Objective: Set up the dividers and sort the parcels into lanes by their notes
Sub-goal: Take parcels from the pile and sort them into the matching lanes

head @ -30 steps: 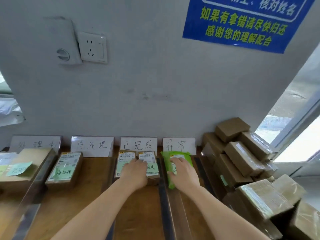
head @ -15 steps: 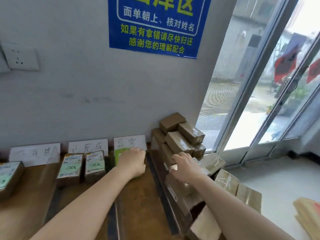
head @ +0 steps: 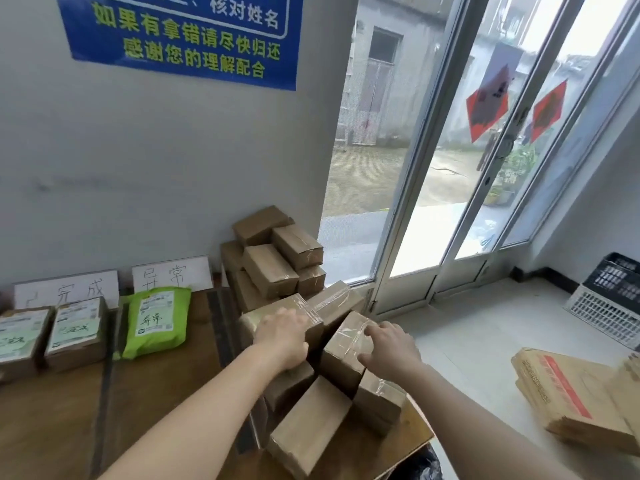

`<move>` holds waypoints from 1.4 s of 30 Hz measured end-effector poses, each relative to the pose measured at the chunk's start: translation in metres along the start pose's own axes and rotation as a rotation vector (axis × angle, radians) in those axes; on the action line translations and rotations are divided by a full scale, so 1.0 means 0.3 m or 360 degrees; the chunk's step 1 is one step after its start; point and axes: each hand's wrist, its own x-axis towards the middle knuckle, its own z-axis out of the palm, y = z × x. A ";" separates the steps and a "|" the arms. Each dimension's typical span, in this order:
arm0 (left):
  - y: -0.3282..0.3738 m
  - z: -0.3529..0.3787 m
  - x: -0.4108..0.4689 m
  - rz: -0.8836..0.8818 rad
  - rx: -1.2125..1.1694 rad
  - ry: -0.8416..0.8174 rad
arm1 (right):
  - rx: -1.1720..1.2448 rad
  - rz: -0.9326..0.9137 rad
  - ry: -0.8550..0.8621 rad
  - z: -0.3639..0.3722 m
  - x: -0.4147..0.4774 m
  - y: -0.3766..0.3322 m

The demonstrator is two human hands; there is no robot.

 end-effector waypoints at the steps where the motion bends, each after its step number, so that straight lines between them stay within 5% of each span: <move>1: 0.034 0.015 0.019 0.0031 0.0023 -0.0008 | 0.0006 0.0042 -0.0013 0.019 0.000 0.031; 16: 0.247 0.282 0.243 0.0166 -0.0182 -0.0365 | 0.0421 0.0490 -0.0133 0.248 0.004 0.107; 26: 0.284 0.293 0.244 -0.0045 -0.0390 -0.0209 | 0.1028 0.0733 0.0384 0.248 0.005 0.198; 31: 0.263 0.219 0.206 -0.0259 -0.1171 0.0030 | 0.1724 0.0775 0.0636 0.178 0.021 0.210; 42: 0.193 0.059 0.012 -0.0888 -0.2956 0.0221 | 0.3208 0.0441 0.0131 0.078 0.002 0.176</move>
